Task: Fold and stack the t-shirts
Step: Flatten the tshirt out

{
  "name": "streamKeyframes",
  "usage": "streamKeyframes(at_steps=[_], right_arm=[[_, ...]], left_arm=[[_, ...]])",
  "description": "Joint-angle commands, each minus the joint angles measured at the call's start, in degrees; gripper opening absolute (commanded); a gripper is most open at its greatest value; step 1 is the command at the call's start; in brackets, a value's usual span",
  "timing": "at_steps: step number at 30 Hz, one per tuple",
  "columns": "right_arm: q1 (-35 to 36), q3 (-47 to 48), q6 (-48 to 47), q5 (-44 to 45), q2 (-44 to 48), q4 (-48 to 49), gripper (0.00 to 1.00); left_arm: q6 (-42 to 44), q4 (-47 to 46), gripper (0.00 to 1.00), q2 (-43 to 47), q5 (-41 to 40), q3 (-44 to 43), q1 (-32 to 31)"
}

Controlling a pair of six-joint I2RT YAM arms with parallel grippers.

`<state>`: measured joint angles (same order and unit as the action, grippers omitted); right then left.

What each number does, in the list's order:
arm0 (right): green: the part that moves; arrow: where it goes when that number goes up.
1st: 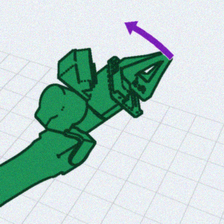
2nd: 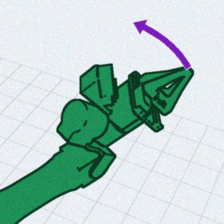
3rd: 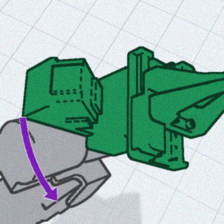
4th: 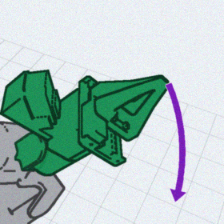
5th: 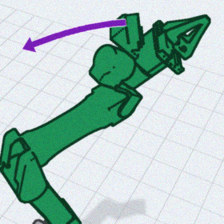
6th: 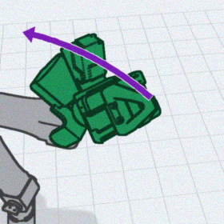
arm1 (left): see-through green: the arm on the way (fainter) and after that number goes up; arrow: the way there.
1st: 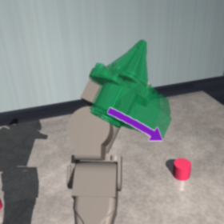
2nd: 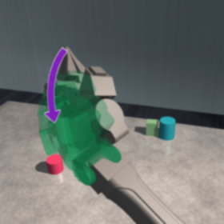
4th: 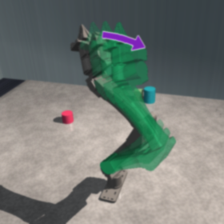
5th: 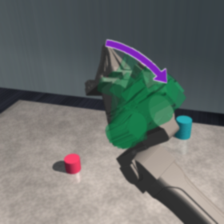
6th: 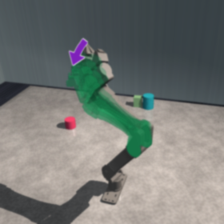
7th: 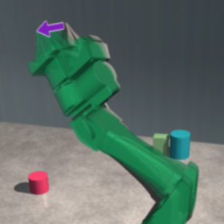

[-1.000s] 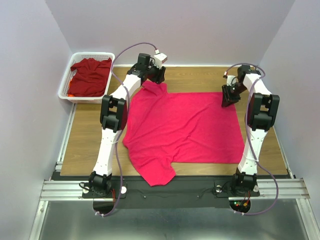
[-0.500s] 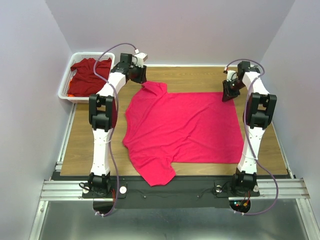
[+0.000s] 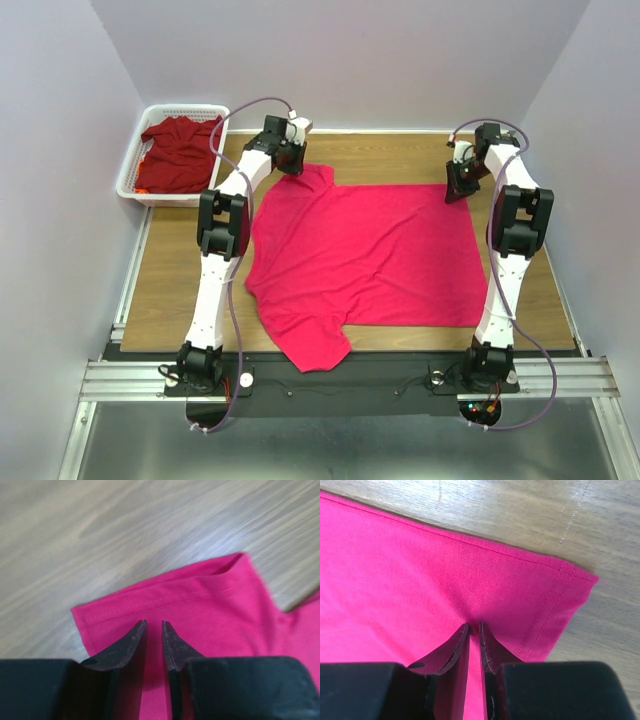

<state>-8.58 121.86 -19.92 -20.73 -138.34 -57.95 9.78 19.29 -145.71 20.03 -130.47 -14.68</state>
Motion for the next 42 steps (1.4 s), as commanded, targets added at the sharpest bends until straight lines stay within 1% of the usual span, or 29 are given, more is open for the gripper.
streamKeyframes(at_steps=[1, 4, 7, 10, 12, 13, 14, 15, 17, 21, 22, 24, 27, 29, 31, 34, 35, 36, 38, 39, 42], right_arm=[[-0.21, -1.10, -0.38, 1.75, 3.61, 1.44, 0.20], [-0.12, -1.19, -0.47, 2.27, 3.87, 1.53, 0.20], [-0.21, -1.80, -0.56, 2.36, 4.13, 1.44, 0.20], [-0.12, -2.94, -0.82, 2.36, 4.66, 1.62, 0.20], [-0.12, -3.30, -0.91, 2.10, 4.75, 1.70, 0.20], [-0.12, -3.47, -0.82, 2.19, 4.75, 1.70, 0.20], [-0.21, -3.47, -0.82, 1.93, 4.75, 1.62, 0.20], [-0.12, -3.47, -0.73, 1.75, 4.75, 1.70, 0.20], [-0.12, -3.30, -0.65, 1.14, 4.84, 1.70, 0.20], [-0.12, -2.60, -0.64, -0.36, 5.36, 1.88, 0.21], [-0.12, -2.51, -0.56, -0.62, 5.54, 1.88, 0.21], [-0.12, -2.16, -0.56, -1.24, 5.72, 1.88, 0.21], [-0.12, -2.68, -0.82, -1.77, 6.33, 1.79, 0.21], [-0.12, -3.21, -0.91, -1.86, 6.68, 1.88, 0.21], [-0.12, -3.73, -1.00, -2.03, 6.95, 1.88, 0.21], [-0.21, -4.18, -1.26, -1.94, 7.21, 1.97, 0.21], [-0.21, -4.35, -1.17, -1.94, 7.21, 1.88, 0.21], [-0.12, -4.53, -1.00, -2.38, 7.21, 1.88, 0.21], [-0.12, -5.31, -0.99, -2.91, 7.30, 1.88, 0.21], [-0.12, -5.76, -1.00, -2.91, 7.47, 1.88, 0.21], [-0.21, -7.51, -1.00, -2.83, 7.65, 1.88, 0.21]], left_arm=[[1.29, 5.23, 0.27, -1.85, -4.56, -4.87, 0.18], [3.31, 8.21, 0.26, -4.23, -6.05, -7.07, -0.88], [6.47, 10.76, 0.26, -6.60, -5.36, -12.33, -2.46], [9.89, 12.26, 0.36, -7.40, -5.01, -14.63, -4.65], [14.99, 12.44, 0.43, -6.87, -4.13, -14.02, -6.15], [16.74, 12.53, 0.44, -6.43, -3.86, -13.32, -6.85], [20.07, 11.66, 0.44, -5.99, -4.30, -12.62, -8.42], [20.97, 10.69, 0.45, -5.64, -7.00, -11.91, -9.13], [22.73, 8.67, 0.46, -5.03, -8.77, -10.77, -10.10], [23.44, 2.35, 0.56, -3.71, -14.48, -10.68, -9.50], [23.44, 1.38, 0.60, -2.14, -16.32, -9.89, -9.06], [23.09, 0.05, 0.65, -0.20, -16.60, -9.27, -7.48], [21.07, -0.74, 0.66, 4.54, -16.17, -6.82, -5.11], [18.97, -1.27, 0.66, 9.02, -14.77, -2.70, -3.87], [18.08, -0.92, 0.63, 13.32, -11.43, 2.30, -2.65], [17.90, -0.57, 0.59, 17.46, -8.79, 8.11, -2.46], [17.64, -0.31, 0.59, 18.17, -8.35, 11.09, -2.46], [16.94, 0.74, 0.55, 18.61, -6.25, 12.16, -2.29], [15.80, 3.28, 0.53, 19.76, -2.91, 14.71, -1.94], [14.58, 3.82, 0.52, 20.11, -0.20, 15.77, -1.85], [12.90, 4.27, 0.52, 21.61, 3.25, 20.78, -1.76]])
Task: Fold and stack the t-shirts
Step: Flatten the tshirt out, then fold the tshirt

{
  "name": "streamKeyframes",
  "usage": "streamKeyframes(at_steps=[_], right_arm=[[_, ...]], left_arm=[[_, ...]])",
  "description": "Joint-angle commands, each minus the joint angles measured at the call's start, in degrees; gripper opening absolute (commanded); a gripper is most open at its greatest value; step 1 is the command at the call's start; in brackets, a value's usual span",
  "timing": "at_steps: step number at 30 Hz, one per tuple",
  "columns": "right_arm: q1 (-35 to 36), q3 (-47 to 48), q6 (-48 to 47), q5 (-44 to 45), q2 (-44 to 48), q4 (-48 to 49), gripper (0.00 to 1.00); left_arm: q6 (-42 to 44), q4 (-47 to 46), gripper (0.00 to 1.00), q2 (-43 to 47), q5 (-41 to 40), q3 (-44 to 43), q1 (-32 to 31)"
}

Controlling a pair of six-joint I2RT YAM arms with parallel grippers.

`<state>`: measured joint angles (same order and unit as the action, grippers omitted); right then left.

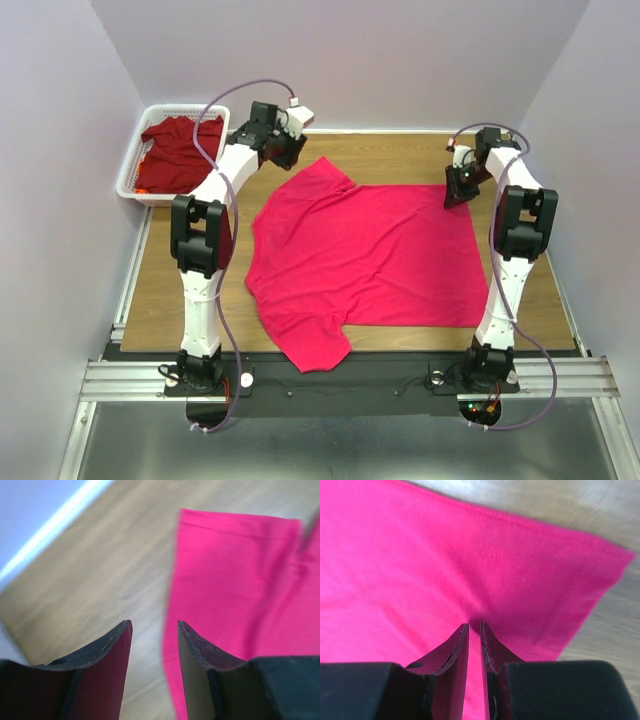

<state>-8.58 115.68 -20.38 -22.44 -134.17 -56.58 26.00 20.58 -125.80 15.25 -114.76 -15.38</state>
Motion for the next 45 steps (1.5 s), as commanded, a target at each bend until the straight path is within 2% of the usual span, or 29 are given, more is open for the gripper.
streamKeyframes(at_steps=[1, 6, 13, 20, 25, 27, 32, 39, 45], right_arm=[[-0.04, -1.68, -0.62, -0.94, 3.21, 0.50, 0.21], [-0.12, -2.82, -1.06, 0.81, 1.64, 0.68, 0.21], [-0.03, -4.49, -1.50, 4.59, -1.62, 1.47, 0.21], [0.75, -3.36, -0.62, 2.31, -2.59, 1.56, 0.26], [0.85, 2.69, 0.78, -3.22, -1.89, 1.56, 0.33], [0.50, 5.51, 1.39, -3.93, -1.88, 1.82, 0.39], [-0.74, 15.25, 1.84, -2.18, -4.34, 1.91, 0.49], [-2.14, 19.94, 2.01, 3.27, -8.21, 3.66, 0.50], [-3.46, 18.97, 4.74, 5.65, -8.56, 8.41, 0.49]], left_arm=[[-3.58, 2.98, 0.52, 1.96, 8.48, 6.20, -1.06], [-5.87, 4.81, 0.51, -0.14, 6.82, 9.38, -0.36], [-6.84, 8.16, 0.49, -4.10, 3.21, 10.17, 4.56], [-5.26, 10.88, 0.48, -6.48, 1.80, 5.00, 8.35], [-3.76, 14.05, 0.54, -7.36, 6.19, -2.91, 8.35], [-4.38, 14.66, 0.57, -7.71, 7.25, -7.66, 8.35], [-6.39, 13.61, 0.66, -9.63, 7.43, -15.91, 8.43], [-9.30, 7.39, 0.73, -12.98, 8.92, -19.71, 8.17], [-13.43, 1.41, 0.73, -15.79, 6.64, -21.47, 6.85]])
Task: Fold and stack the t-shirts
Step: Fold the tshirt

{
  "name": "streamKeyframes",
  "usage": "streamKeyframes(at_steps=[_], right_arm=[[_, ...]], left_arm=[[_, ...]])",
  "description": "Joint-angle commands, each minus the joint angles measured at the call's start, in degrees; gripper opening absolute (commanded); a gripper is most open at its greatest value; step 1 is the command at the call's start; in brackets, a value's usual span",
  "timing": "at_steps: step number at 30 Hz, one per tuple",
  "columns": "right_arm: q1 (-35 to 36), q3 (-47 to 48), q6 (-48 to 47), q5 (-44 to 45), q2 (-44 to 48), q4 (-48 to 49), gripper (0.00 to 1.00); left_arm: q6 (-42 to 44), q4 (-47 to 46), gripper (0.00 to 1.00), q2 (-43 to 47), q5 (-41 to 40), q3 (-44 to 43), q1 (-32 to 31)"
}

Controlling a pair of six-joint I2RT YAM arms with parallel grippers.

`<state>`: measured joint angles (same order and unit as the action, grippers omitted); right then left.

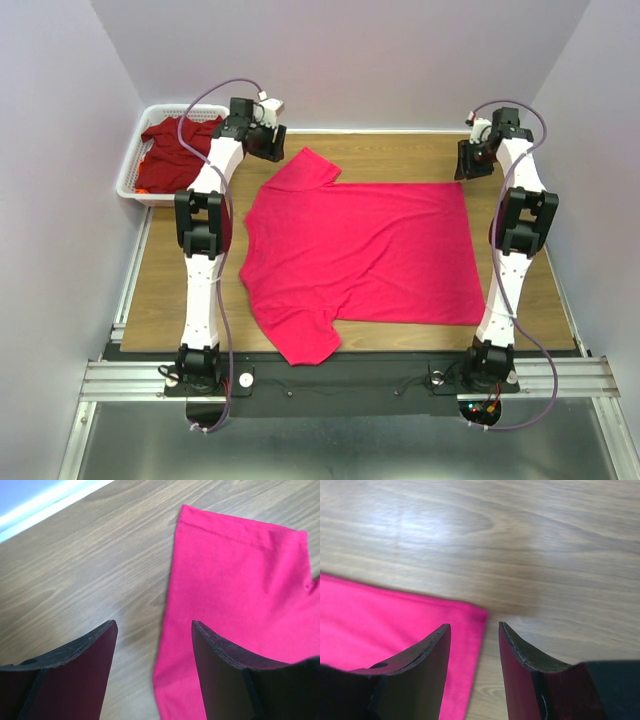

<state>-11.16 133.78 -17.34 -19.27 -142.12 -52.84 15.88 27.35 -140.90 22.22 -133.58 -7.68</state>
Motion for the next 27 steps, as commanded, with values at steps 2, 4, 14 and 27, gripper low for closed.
streamKeyframes(at_steps=[2, 4, 14, 27], right_arm=[[-0.88, 0.79, 1.79, 2.57, -1.22, 4.94, 0.49], [-0.88, 0.35, 2.05, 2.13, -1.57, 5.29, 0.48], [-0.88, -1.85, 2.05, 0.72, -3.24, 6.08, 0.47], [-0.88, -4.49, 2.40, -0.51, -3.34, 6.17, 0.49]], left_arm=[[-4.18, -6.87, 0.73, -1.91, -0.51, -3.26, -1.19], [-4.80, -8.80, 0.73, -2.71, -0.51, -3.70, -1.37], [-1.47, -8.81, 0.72, -7.37, -2.44, -6.34, -3.92], [-1.46, -1.17, 0.68, -11.15, -6.22, -11.79, -5.33]])
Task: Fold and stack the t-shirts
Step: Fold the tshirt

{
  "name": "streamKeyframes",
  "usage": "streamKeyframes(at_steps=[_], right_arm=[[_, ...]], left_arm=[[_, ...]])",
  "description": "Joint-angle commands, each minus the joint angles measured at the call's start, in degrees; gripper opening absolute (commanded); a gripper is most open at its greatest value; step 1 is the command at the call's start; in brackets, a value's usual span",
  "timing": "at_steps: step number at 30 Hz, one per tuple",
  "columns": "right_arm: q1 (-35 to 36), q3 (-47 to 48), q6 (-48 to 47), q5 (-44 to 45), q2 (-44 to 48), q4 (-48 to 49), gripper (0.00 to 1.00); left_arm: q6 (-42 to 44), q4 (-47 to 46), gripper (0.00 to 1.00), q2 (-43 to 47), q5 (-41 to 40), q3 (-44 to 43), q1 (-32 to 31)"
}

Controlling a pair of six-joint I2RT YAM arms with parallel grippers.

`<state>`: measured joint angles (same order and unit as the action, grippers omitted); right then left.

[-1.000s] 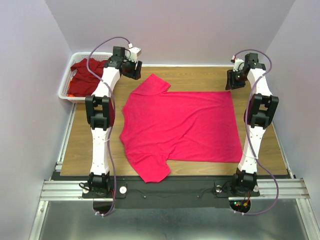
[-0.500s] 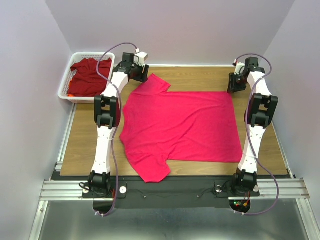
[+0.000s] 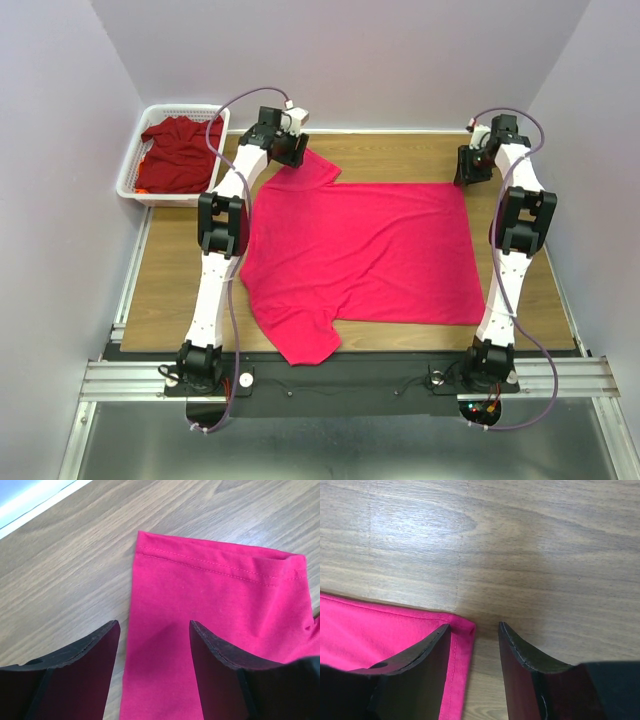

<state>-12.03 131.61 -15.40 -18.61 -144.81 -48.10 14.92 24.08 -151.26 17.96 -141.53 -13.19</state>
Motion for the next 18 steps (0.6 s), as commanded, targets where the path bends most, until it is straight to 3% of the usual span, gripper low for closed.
streamKeyframes(at_steps=[1, 12, 18], right_arm=[[-0.01, -2.59, 0.46, -1.51, -0.47, 1.43, 0.49], [-0.01, -4.70, -0.07, -3.18, -0.29, 1.43, 0.49], [-0.10, -4.26, -0.07, -4.59, -0.82, 1.43, 0.48]], left_arm=[[-1.37, 2.81, 0.68, -0.88, -2.48, -3.84, 0.27], [-6.75, 4.75, 0.64, -1.76, 0.24, -1.38, 1.59], [-6.13, 3.79, 0.37, -0.79, 1.12, -0.59, 1.68]])
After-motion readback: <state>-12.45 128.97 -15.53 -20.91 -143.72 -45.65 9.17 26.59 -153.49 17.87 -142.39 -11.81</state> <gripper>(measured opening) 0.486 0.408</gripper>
